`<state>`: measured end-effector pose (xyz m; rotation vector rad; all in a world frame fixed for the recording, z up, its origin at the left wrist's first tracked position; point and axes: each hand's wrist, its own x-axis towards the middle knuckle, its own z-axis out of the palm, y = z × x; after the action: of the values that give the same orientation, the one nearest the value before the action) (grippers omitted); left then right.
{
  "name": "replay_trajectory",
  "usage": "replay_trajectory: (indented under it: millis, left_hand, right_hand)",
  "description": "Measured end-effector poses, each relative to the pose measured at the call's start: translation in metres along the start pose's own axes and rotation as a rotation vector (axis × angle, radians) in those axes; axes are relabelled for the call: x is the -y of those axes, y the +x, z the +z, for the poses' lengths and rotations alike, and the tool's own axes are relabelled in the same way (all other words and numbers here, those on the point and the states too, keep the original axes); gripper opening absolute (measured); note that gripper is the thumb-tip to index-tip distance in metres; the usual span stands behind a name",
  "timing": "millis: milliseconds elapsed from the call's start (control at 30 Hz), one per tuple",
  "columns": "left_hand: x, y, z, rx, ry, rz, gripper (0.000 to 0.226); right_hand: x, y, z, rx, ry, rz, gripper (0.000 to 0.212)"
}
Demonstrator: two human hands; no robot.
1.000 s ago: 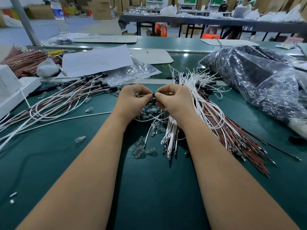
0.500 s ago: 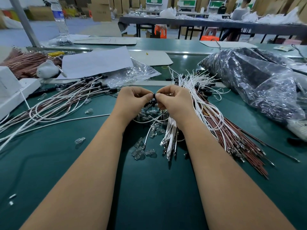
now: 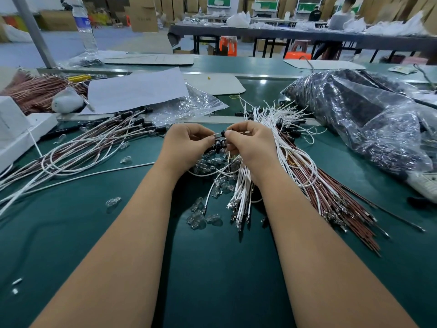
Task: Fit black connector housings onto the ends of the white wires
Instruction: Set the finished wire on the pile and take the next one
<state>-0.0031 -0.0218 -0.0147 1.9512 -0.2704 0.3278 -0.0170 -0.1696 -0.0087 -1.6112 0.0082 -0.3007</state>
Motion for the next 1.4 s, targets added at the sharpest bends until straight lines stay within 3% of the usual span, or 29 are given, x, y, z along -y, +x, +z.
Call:
replay_trajectory:
  millis: [633,1067,1400]
  left_hand:
    - [-0.004,-0.001,0.010,-0.037,-0.091,0.035,0.004]
    - [-0.004,0.002,0.014,-0.057,-0.260,-0.003,0.020]
    - [-0.003,0.004,0.014,-0.027,-0.412,-0.054,0.016]
  right_hand:
    - [0.003,-0.002,0.000,0.026,0.056,0.014,0.004]
    - [0.003,-0.002,-0.002,0.031,0.182,-0.004,0.011]
    - [0.007,-0.004,-0.001,0.033,0.288,-0.016,0.011]
